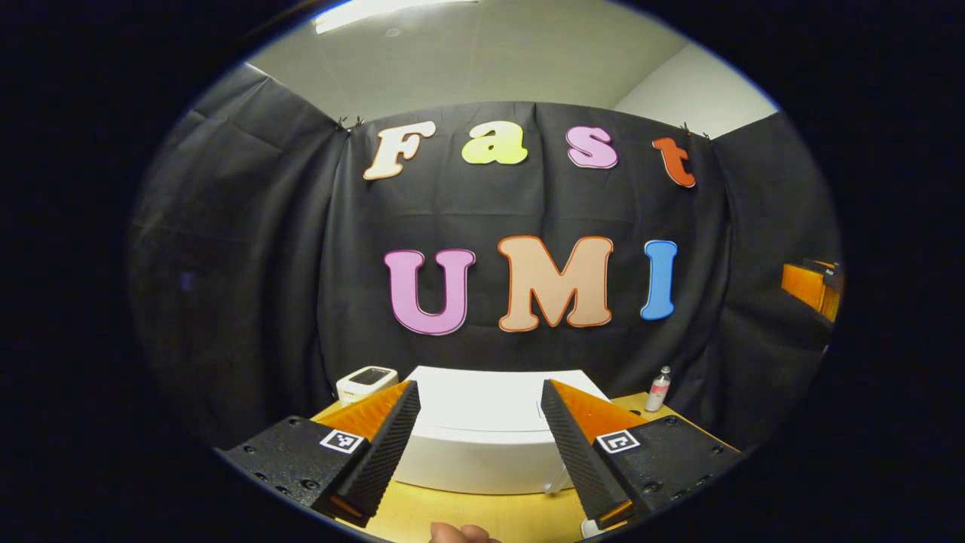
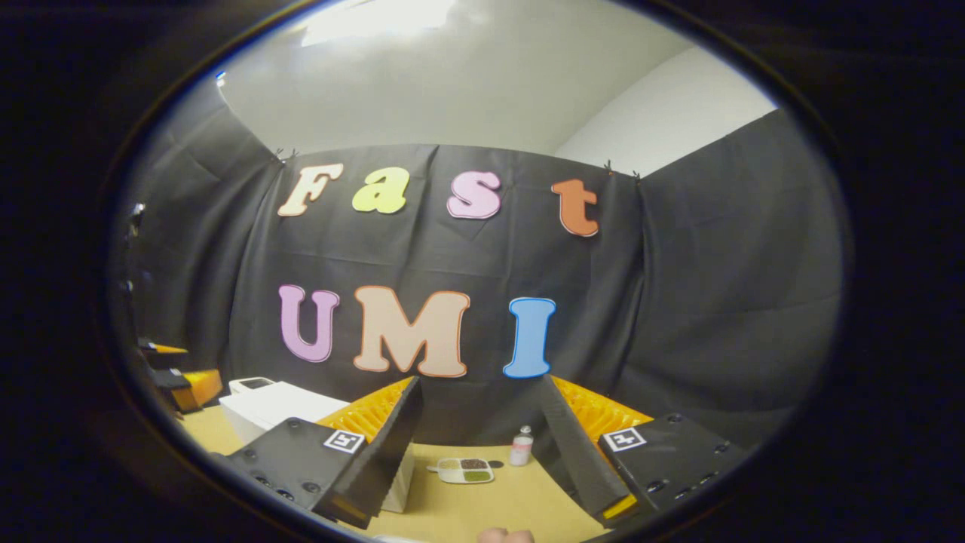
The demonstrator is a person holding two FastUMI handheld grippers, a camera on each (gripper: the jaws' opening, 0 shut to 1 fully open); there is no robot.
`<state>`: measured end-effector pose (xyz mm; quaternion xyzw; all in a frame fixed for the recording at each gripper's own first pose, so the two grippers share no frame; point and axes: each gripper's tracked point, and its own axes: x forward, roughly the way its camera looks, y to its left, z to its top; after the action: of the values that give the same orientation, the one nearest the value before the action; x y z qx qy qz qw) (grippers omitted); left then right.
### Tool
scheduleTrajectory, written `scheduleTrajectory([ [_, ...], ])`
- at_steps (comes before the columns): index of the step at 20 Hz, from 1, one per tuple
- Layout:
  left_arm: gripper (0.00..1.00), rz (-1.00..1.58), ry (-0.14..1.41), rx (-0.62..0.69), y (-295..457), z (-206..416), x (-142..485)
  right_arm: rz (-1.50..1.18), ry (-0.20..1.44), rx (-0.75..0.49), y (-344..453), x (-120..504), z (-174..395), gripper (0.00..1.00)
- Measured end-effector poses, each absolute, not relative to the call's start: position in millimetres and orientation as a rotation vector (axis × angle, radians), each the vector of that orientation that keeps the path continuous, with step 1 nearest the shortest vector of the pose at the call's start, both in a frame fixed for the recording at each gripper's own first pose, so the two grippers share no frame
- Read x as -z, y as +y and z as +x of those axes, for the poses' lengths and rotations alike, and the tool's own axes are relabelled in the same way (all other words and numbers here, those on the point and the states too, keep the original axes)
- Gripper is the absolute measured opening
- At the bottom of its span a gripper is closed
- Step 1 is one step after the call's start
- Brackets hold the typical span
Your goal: Open the microwave oven with the left hand, put the food in, and close the microwave oven.
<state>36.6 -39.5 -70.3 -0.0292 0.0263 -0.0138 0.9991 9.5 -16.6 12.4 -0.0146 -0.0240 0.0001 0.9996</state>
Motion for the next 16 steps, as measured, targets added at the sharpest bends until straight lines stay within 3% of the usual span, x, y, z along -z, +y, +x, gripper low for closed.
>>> scheduleTrajectory([
  [14, 0.96, 0.004, 0.267, 0.166, -134, 76, 229, -0.114, -0.077, 0.023, -36, -29, -23, 0.96],
  [16, 0.98, 0.026, 0.306, 0.199, -149, 82, 250, -0.131, -0.081, 0.022, -39, -31, -27, 1.0],
])
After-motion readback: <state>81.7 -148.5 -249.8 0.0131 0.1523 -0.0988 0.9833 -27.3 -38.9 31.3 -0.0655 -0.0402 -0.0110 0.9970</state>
